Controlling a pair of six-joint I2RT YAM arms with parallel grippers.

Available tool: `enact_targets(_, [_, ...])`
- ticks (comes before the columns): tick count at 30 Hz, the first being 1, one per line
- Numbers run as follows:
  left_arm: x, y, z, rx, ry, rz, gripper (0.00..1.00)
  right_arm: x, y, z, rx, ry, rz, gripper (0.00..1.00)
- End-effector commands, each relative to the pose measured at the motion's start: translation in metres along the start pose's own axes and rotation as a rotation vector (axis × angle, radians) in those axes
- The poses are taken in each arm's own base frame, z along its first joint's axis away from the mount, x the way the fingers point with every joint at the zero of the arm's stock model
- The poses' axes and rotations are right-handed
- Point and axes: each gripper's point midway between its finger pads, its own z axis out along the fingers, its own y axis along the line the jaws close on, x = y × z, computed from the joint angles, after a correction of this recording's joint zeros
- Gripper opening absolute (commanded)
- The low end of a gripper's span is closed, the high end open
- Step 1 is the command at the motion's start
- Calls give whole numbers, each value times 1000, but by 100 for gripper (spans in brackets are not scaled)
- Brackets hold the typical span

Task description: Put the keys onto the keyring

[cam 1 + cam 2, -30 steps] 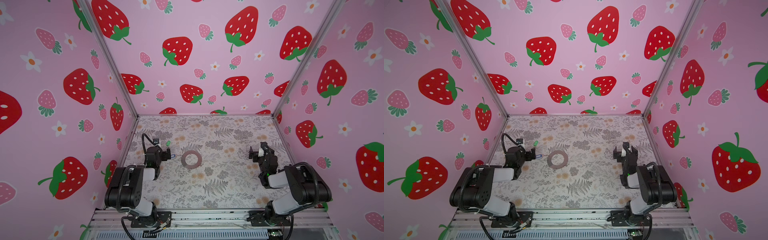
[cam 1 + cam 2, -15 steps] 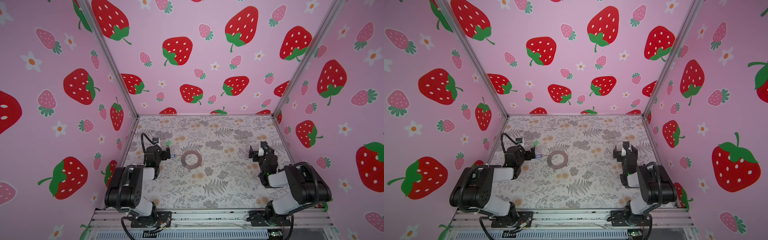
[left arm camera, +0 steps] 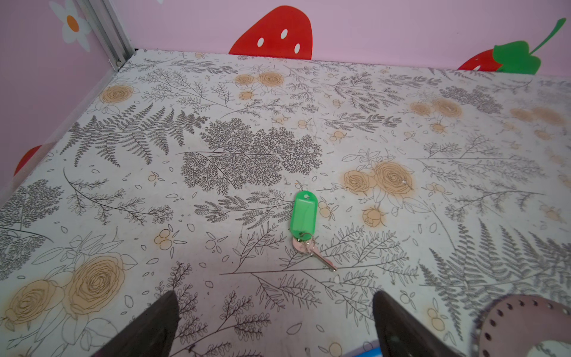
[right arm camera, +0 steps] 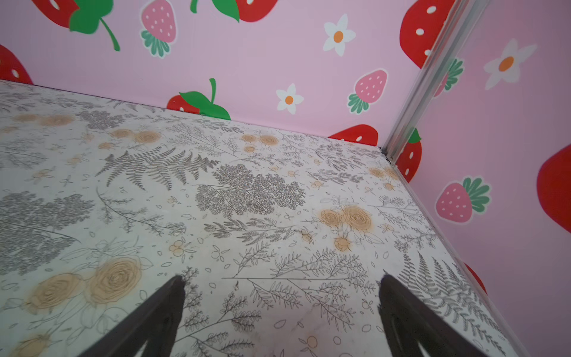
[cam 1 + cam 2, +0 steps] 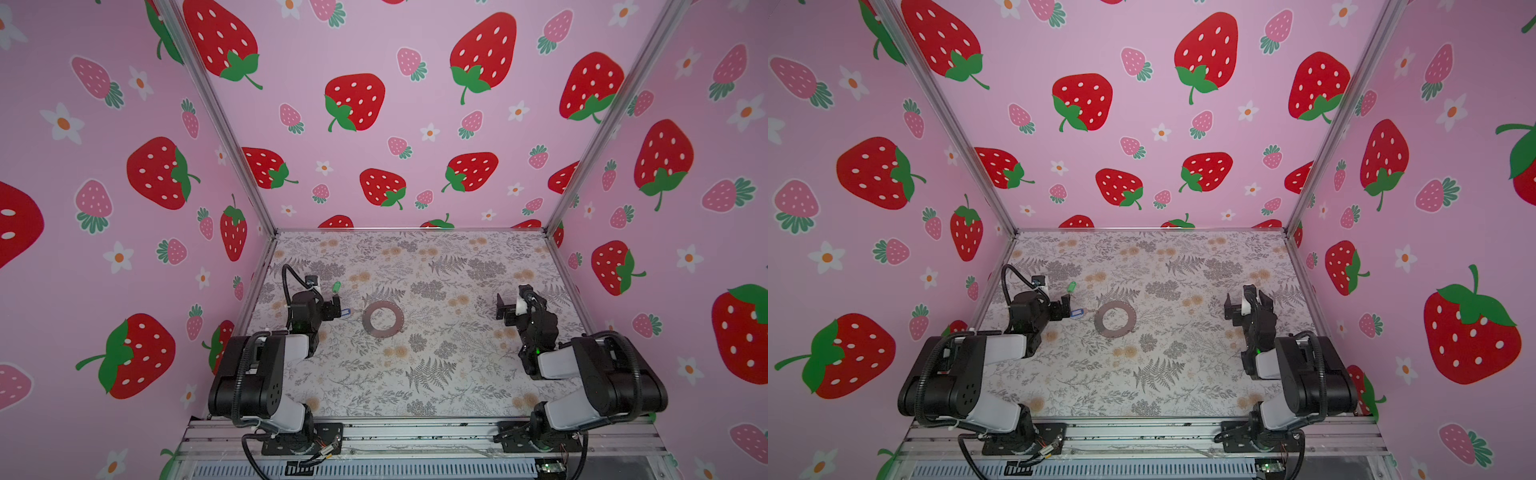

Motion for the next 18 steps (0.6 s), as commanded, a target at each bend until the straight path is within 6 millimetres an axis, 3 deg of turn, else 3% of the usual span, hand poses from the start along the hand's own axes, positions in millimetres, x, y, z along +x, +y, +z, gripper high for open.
enact_targets(1, [-47, -3, -15, 18, -56, 2, 99, -31, 14, 14, -107, 12, -23, 99])
enact_targets(5, [-80, -5, -46, 20, -86, -53, 99, -49, 40, 20, -199, 36, -12, 96])
enact_targets(7, [-89, -7, -60, 23, -33, -77, 99, -49, 67, 25, -285, 96, -24, 91])
enact_targets(12, [-94, -31, -91, 134, 88, -83, 98, -43, 165, 18, -579, 199, -204, 76])
enact_targets(18, [-87, -53, -113, 206, 111, -85, 93, -26, 272, -21, -856, 244, -372, 49])
